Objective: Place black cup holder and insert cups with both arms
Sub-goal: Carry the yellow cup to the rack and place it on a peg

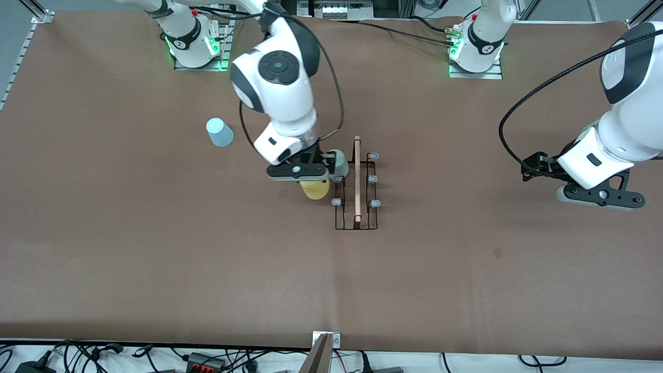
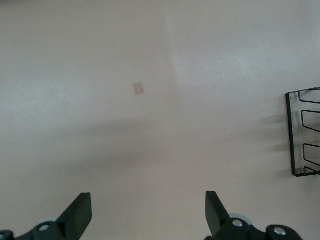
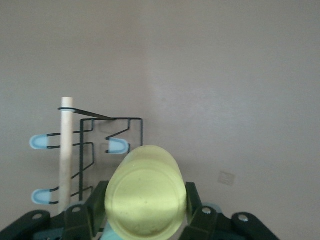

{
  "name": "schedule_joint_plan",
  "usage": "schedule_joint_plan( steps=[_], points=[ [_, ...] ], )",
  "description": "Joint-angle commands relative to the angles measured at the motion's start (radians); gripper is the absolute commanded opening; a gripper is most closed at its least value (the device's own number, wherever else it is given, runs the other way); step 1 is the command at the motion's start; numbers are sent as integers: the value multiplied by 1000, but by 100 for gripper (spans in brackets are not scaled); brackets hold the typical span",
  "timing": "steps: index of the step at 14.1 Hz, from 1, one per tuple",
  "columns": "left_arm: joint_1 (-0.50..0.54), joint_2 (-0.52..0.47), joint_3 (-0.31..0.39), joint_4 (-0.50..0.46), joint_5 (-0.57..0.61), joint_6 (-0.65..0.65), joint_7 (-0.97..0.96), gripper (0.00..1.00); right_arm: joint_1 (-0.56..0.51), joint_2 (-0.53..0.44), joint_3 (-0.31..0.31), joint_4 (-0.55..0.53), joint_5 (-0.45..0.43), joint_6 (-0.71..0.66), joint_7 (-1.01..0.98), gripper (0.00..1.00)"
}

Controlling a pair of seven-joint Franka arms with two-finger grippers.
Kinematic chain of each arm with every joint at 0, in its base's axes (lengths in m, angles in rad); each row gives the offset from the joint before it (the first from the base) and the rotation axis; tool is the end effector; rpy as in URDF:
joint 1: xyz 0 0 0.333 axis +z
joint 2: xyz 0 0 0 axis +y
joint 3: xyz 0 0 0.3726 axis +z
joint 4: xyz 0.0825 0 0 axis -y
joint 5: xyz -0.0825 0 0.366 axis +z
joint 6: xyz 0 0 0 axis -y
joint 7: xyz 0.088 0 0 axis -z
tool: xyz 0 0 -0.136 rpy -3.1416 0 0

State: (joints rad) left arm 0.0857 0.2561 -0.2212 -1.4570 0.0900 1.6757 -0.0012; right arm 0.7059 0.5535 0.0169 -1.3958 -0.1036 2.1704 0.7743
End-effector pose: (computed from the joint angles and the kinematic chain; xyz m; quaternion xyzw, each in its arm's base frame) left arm 0.6277 -0.0566 0.5664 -0.9973 0.0694 0.0144 0.0178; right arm 0.5704 0.4907 0.4349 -0.9930 0.0030 -0.1090 0.0447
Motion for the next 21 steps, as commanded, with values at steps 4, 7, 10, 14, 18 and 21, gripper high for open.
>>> schedule_joint_plan(
  steps=[4, 7, 10, 14, 18, 21],
  points=[
    [11, -18, -7, -6, -16, 1, 9, 100, 15, 95, -9, 86, 7, 52, 8, 13],
    [11, -18, -7, -6, -16, 1, 10, 100, 27, 126, -11, 86, 4, 107, 10, 13],
    [11, -20, -7, -6, -16, 1, 9, 100, 43, 152, -11, 86, 2, 134, 16, 23],
    [11, -20, -7, -5, -16, 1, 10, 100, 46, 166, -17, 86, -1, 134, 14, 100],
    [9, -20, -9, -6, -16, 1, 10, 100, 29, 142, -23, 83, 1, 123, -3, 100],
    [11, -20, -9, -5, -16, -1, 10, 100, -95, -19, -15, -13, 1, 25, -47, 100]
  ],
)
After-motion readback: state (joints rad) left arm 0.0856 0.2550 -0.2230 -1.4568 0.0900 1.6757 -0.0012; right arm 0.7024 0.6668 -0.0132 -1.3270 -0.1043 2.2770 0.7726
